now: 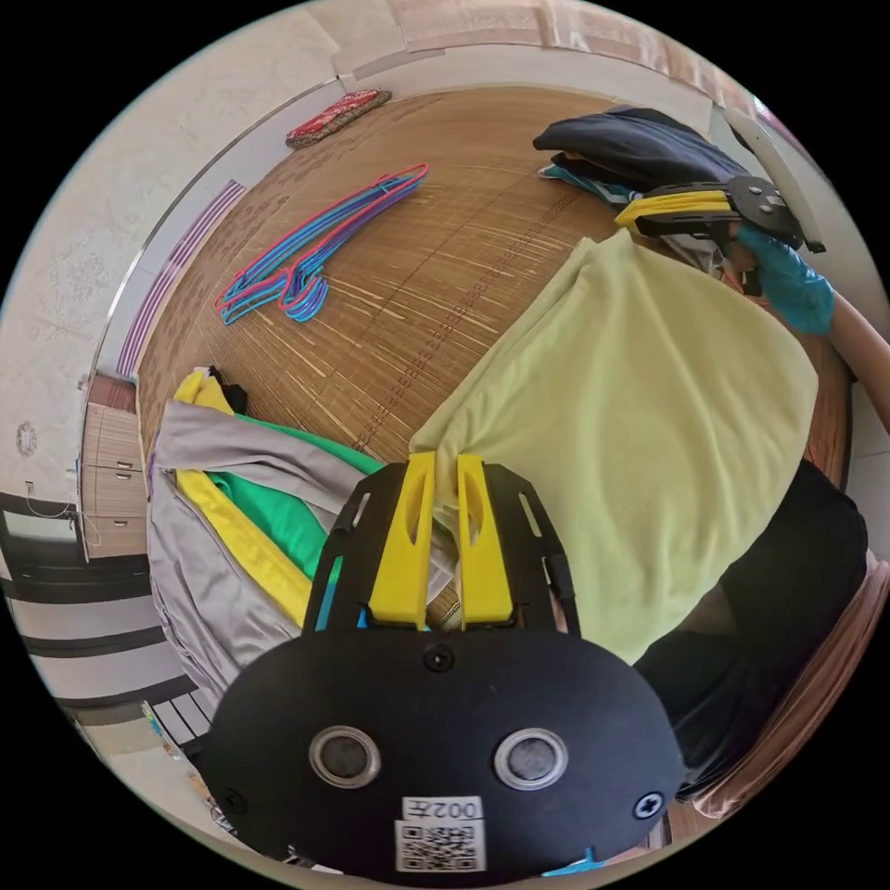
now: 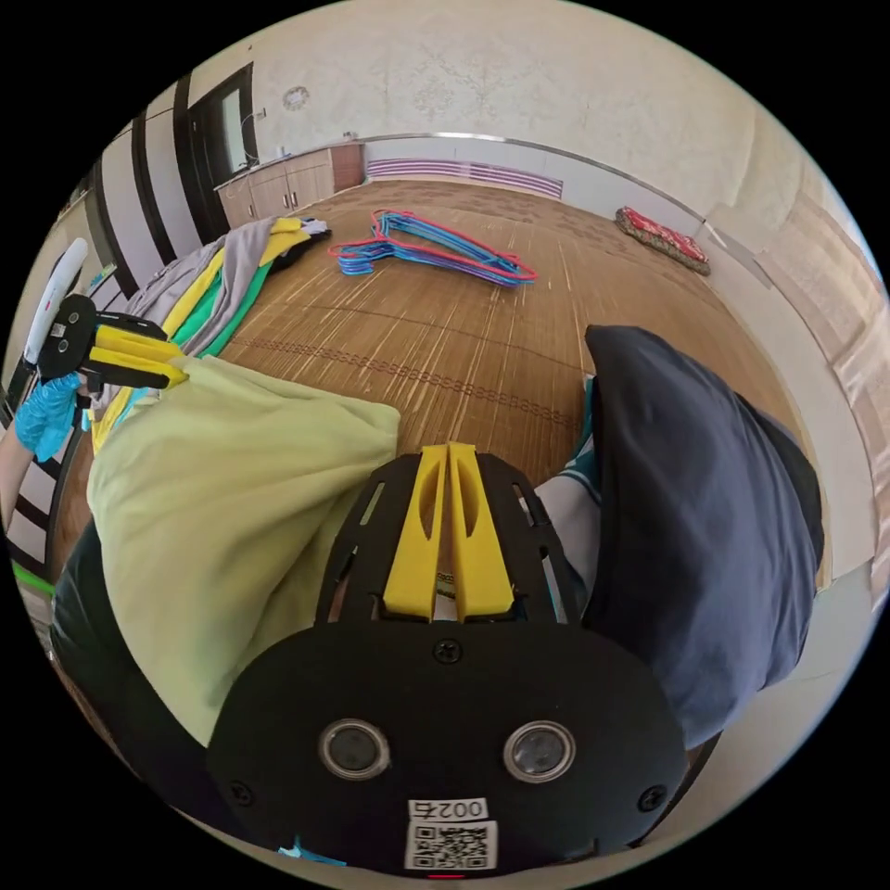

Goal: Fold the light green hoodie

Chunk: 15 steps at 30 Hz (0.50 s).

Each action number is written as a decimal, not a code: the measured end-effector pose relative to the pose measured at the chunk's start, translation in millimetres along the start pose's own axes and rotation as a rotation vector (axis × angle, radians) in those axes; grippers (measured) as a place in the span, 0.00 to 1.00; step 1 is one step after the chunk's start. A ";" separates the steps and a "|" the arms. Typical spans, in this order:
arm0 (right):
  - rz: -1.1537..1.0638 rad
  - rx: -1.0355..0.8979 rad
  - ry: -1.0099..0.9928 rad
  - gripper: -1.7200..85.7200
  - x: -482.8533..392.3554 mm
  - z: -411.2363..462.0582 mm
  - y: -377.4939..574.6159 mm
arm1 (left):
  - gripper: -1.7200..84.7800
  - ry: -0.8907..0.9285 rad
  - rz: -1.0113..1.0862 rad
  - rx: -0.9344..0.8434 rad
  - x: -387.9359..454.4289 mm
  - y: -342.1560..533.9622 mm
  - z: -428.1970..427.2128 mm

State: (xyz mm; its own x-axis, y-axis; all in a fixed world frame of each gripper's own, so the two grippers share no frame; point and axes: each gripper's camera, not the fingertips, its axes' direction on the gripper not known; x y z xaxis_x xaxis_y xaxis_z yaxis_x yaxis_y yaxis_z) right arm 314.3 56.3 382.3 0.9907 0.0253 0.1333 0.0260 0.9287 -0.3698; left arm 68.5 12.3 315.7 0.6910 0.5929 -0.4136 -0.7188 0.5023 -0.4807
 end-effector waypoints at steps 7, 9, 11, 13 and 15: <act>-0.015 0.103 -0.161 0.07 19.1 -18.4 -21.0 | 0.07 0.048 -0.050 0.019 -30.1 -31.0 7.1; 0.004 0.136 -0.242 0.12 23.3 -20.1 -31.7 | 0.07 0.044 -0.077 0.044 -38.6 -38.2 5.5; 0.023 0.110 -0.285 0.15 24.6 -10.4 -43.2 | 0.07 0.030 -0.092 0.065 -43.4 -42.7 4.1; 0.037 0.045 -0.288 0.16 23.8 6.4 -57.0 | 0.07 0.016 -0.107 0.084 -48.3 -47.0 2.4; 0.067 -0.022 -0.250 0.13 22.4 24.5 -74.4 | 0.07 -0.006 -0.122 0.110 -55.9 -52.7 -2.1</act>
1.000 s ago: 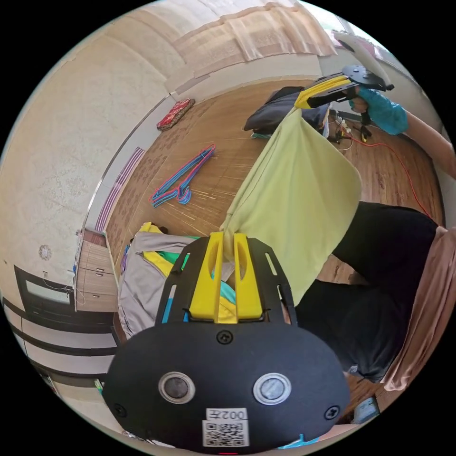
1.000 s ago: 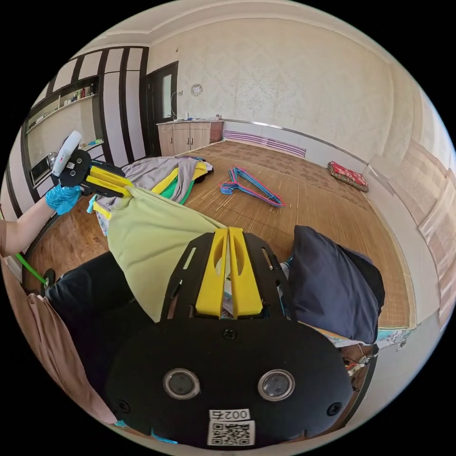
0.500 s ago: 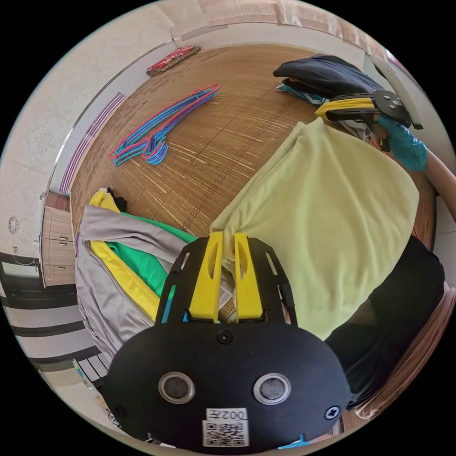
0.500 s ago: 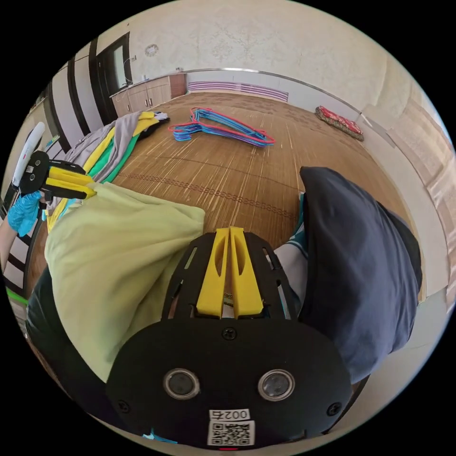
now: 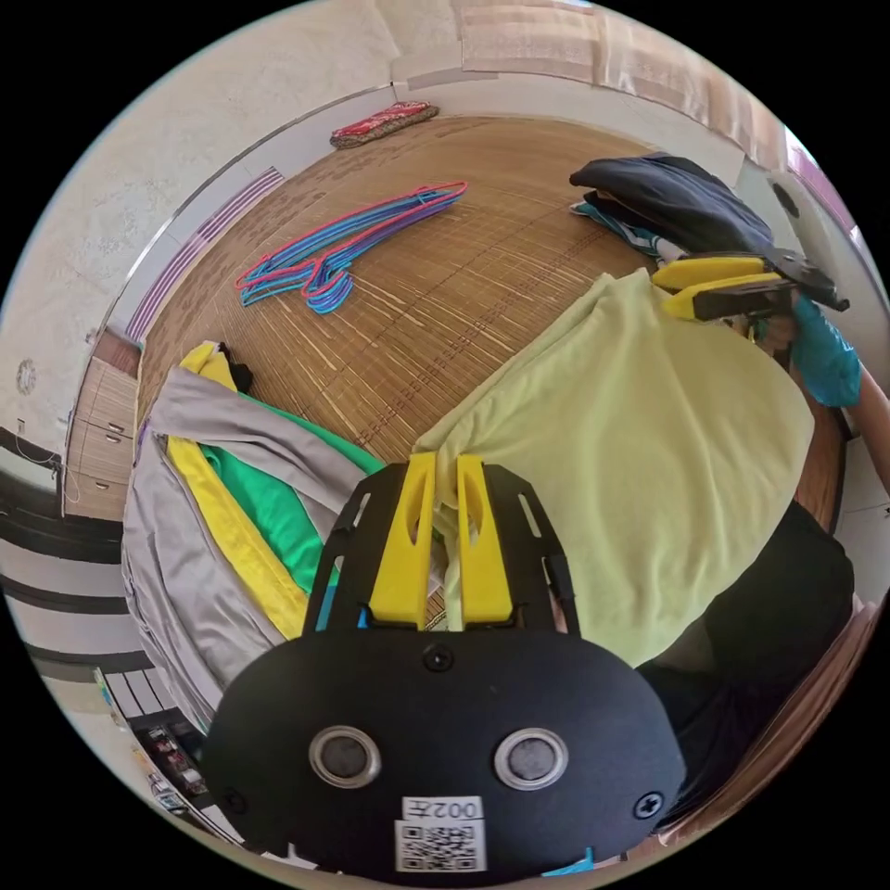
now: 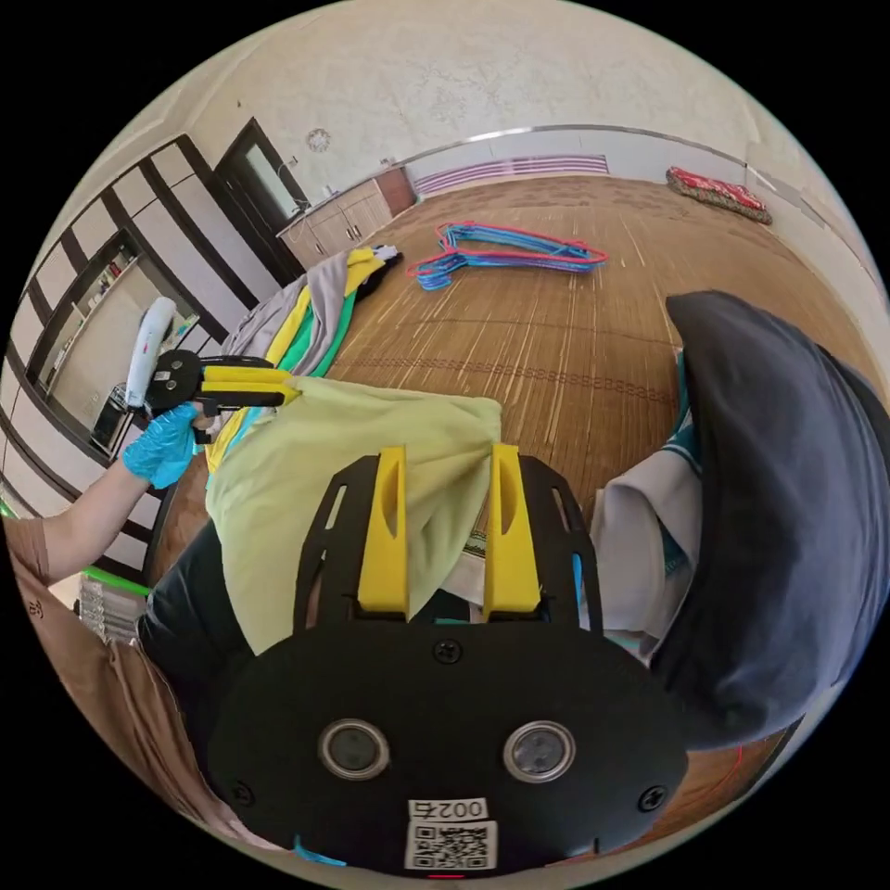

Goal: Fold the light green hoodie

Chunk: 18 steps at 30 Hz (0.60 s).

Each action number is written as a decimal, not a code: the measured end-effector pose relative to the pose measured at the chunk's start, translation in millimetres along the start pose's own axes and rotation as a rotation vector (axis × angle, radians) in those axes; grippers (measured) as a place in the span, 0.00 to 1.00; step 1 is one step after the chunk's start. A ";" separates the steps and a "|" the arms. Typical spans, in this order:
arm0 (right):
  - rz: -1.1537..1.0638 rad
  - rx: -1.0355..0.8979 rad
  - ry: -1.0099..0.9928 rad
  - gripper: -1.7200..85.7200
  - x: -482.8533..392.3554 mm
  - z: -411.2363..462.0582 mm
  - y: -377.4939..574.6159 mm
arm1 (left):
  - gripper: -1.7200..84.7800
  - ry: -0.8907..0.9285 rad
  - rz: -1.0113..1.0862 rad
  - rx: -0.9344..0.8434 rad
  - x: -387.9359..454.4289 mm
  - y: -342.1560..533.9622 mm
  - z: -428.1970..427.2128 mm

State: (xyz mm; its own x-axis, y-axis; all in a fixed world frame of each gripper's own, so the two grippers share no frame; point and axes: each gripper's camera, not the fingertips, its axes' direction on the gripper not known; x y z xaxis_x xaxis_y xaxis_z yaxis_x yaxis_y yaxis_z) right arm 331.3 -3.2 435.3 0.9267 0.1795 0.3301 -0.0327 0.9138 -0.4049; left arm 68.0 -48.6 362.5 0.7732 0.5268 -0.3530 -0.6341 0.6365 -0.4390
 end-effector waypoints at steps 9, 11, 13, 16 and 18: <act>-0.171 0.098 0.303 0.03 -13.9 14.2 -49.0 | 0.05 -0.093 -0.023 0.047 -28.6 -35.3 -3.3; -0.139 0.021 0.280 0.03 -2.3 31.5 -61.6 | 0.05 -0.059 -0.029 -0.012 -36.7 -46.4 13.8; -0.094 -0.010 0.239 0.05 7.5 39.9 -71.0 | 0.05 -0.017 -0.039 -0.056 -45.0 -55.6 29.2; -0.054 0.002 0.184 0.08 18.7 36.1 -82.6 | 0.04 0.052 -0.083 -0.070 -64.5 -68.1 35.9; -0.012 0.027 0.151 0.12 28.2 26.6 -88.7 | 0.06 0.083 -0.108 -0.074 -81.0 -74.1 33.2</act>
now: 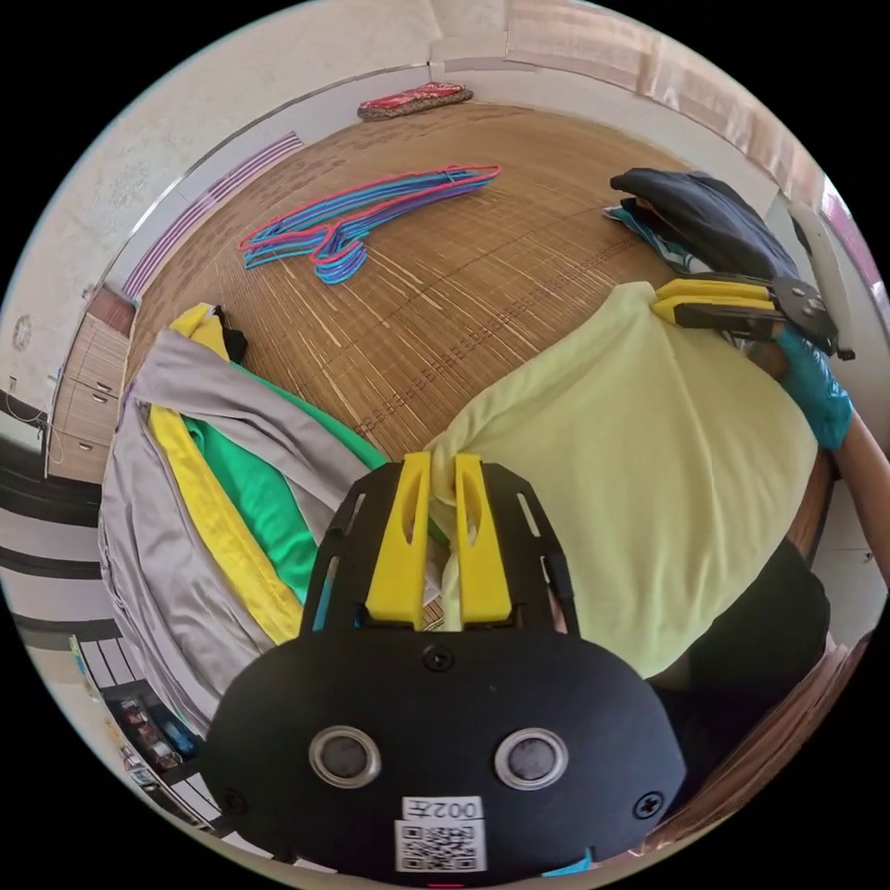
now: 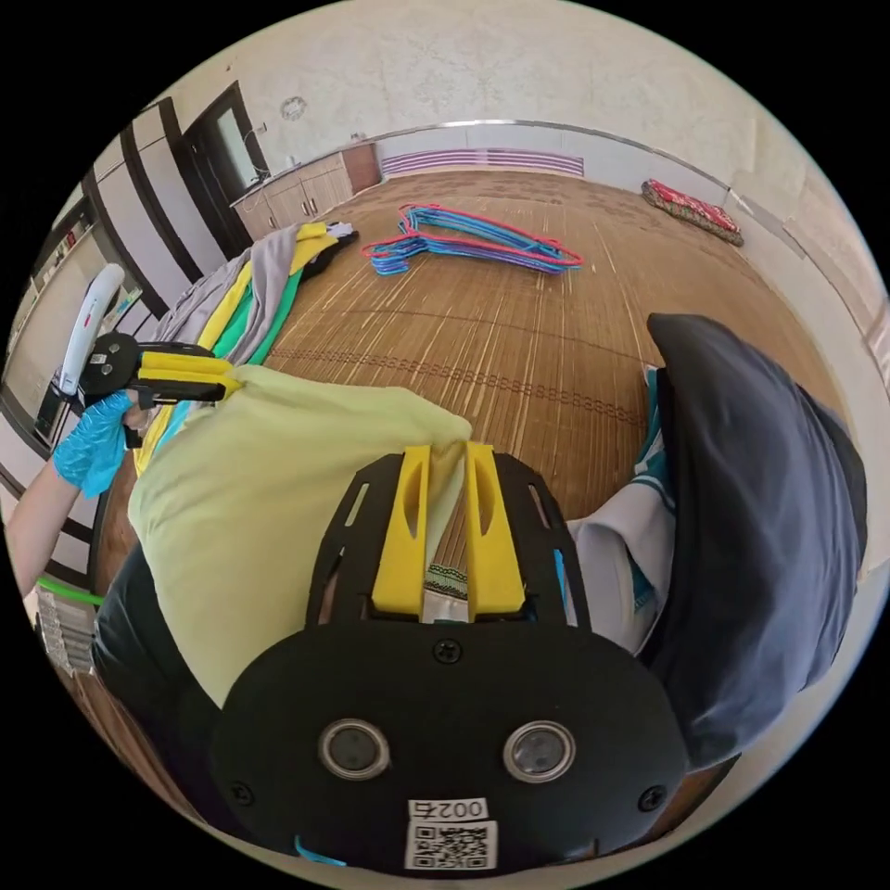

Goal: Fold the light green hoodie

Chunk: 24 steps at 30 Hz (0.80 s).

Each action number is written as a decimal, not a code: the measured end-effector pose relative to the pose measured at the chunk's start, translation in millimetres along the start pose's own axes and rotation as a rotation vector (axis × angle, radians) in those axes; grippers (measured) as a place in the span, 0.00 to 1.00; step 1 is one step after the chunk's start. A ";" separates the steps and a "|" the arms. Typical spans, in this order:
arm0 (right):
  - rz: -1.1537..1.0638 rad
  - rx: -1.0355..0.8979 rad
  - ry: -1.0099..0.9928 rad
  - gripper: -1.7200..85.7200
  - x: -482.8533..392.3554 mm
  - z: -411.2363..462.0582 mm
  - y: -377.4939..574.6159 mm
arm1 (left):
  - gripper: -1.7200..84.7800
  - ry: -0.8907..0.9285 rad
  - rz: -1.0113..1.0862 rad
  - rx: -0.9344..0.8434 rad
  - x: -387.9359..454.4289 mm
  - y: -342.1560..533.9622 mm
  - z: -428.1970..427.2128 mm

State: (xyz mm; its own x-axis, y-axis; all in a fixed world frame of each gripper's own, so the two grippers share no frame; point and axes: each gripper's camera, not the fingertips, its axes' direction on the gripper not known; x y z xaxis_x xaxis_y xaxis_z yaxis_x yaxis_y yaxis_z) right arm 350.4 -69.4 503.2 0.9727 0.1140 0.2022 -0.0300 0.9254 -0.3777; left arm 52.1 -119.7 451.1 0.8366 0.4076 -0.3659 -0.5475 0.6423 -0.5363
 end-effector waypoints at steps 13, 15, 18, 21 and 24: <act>0.113 -0.102 -0.140 0.11 3.7 31.8 -35.3 | 0.13 0.180 -0.065 -0.058 -49.0 -26.2 18.1; 0.068 -0.103 -0.094 0.09 -3.5 36.3 -45.0 | 0.10 0.187 -0.059 -0.060 -55.2 -33.4 20.5; 0.036 -0.094 -0.054 0.08 -8.8 40.8 -57.6 | 0.06 0.165 -0.060 -0.040 -61.4 -42.8 18.6; -0.012 -0.086 -0.019 0.08 -12.8 45.4 -71.5 | 0.04 0.115 -0.051 -0.040 -64.0 -55.4 18.3; -0.064 -0.075 0.023 0.07 -15.0 50.5 -86.4 | 0.03 0.070 -0.054 -0.039 -69.3 -69.7 18.5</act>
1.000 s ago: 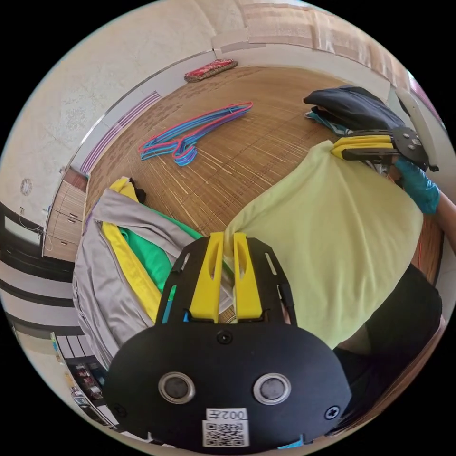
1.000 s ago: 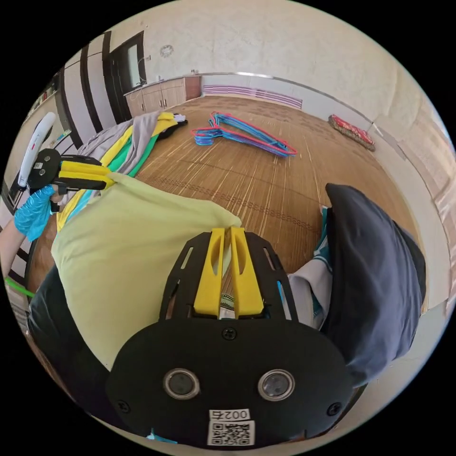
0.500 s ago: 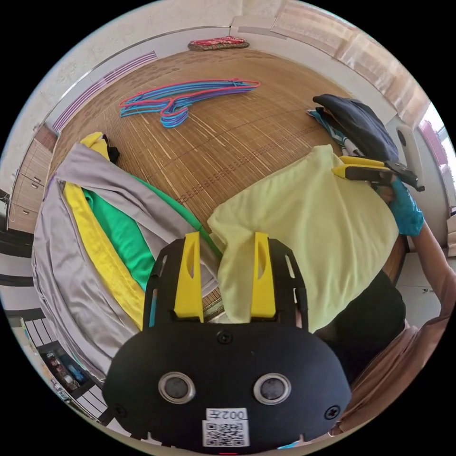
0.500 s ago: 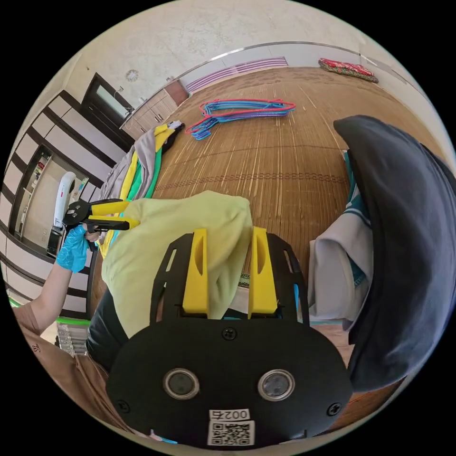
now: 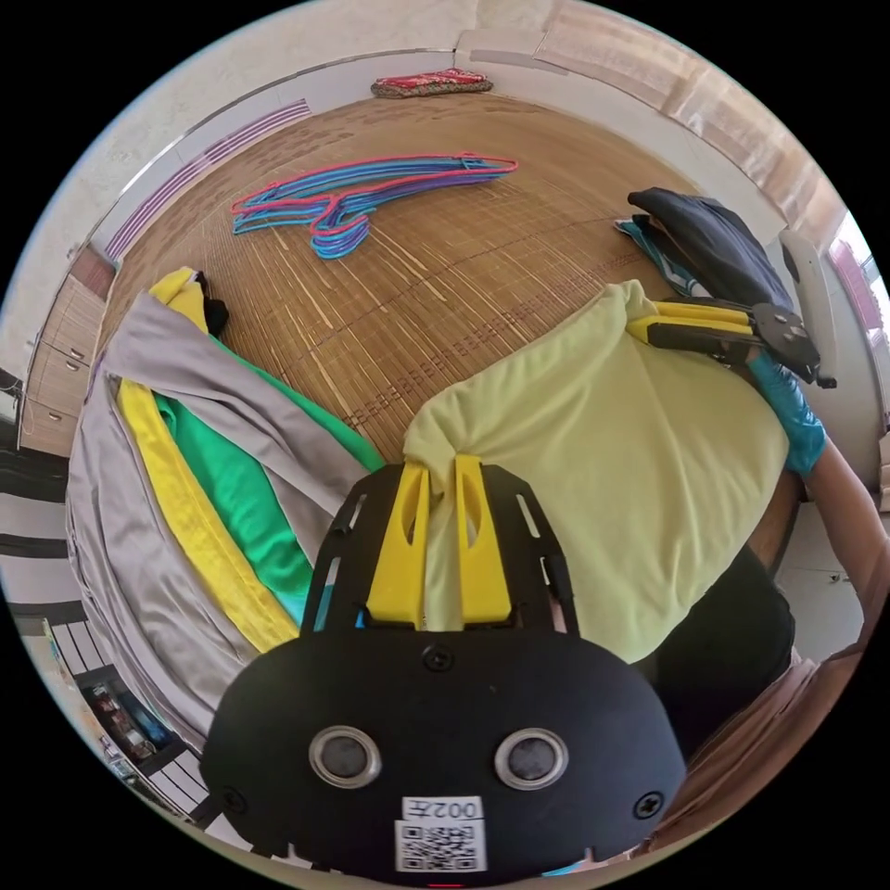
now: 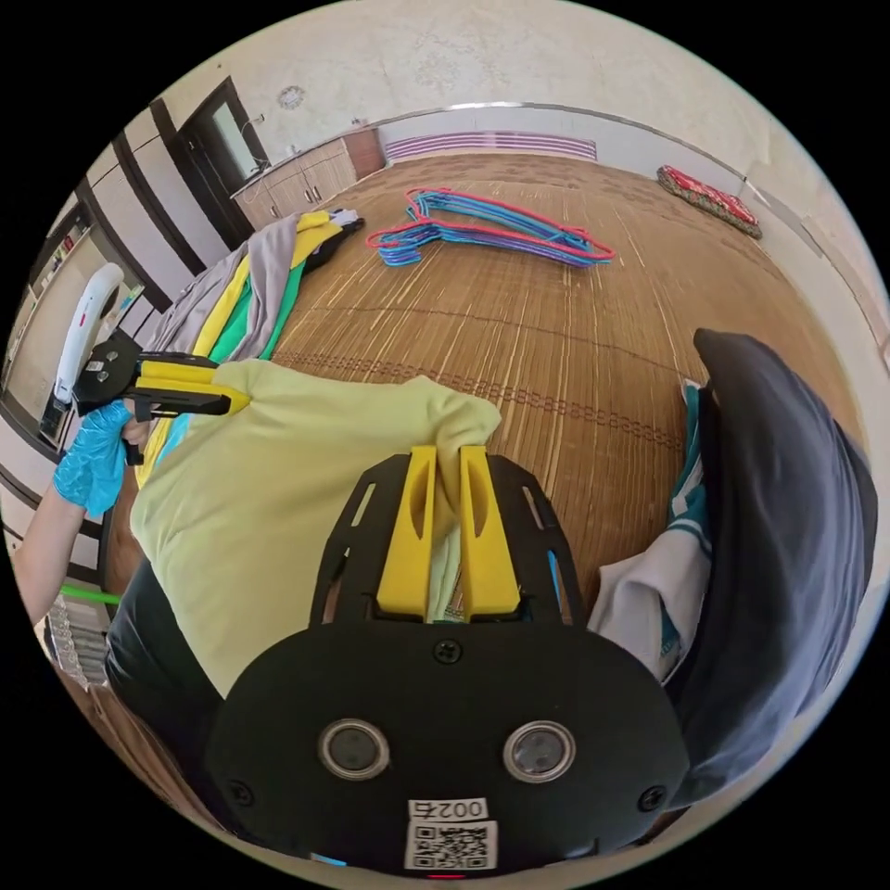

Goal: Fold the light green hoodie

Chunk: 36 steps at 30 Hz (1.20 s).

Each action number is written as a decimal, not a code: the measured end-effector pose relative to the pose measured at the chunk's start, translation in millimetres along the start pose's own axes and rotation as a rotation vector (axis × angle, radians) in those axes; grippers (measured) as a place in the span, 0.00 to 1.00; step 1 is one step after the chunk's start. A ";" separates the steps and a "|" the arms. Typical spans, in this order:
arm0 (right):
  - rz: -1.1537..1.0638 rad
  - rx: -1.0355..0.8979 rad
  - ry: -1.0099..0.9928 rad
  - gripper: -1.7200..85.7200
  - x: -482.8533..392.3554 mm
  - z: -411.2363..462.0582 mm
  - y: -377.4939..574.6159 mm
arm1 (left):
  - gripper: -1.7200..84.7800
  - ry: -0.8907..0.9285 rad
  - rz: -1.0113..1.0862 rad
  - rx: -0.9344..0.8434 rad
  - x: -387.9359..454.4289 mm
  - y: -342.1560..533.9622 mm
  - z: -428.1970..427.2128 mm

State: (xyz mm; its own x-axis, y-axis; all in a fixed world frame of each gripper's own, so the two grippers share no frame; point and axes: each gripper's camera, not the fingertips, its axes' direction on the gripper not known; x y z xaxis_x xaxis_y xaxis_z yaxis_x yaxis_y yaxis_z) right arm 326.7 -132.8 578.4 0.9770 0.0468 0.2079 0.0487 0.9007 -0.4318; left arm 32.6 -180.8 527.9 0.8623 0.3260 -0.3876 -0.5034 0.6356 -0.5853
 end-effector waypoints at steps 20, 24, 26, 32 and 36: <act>-0.112 0.116 0.100 0.07 20.6 -8.6 -47.5 | 0.06 0.002 -0.021 0.109 -61.0 -33.1 -14.6; -0.051 0.124 -0.024 0.12 22.6 -11.8 -57.6 | 0.07 0.021 -0.081 0.097 -66.4 -34.8 -2.4; -0.020 0.087 -0.003 0.13 23.4 -3.8 -61.0 | 0.06 0.004 -0.104 0.088 -66.9 -34.1 6.6; 0.026 0.117 0.049 0.04 15.7 -0.4 -53.6 | 0.01 -0.115 -0.068 0.199 -53.3 -15.2 3.7; -0.055 0.127 0.210 0.02 0.7 2.4 -48.7 | 0.01 -0.200 -0.109 0.248 -49.8 -7.4 1.8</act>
State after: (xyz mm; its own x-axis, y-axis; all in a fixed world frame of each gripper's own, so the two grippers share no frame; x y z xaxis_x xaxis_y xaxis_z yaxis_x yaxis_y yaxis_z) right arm 324.5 -175.6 601.6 0.9959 -0.0832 0.0352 0.0901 0.9469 -0.3087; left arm -6.5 -200.4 552.8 0.9163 0.3624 -0.1706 -0.4004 0.8170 -0.4150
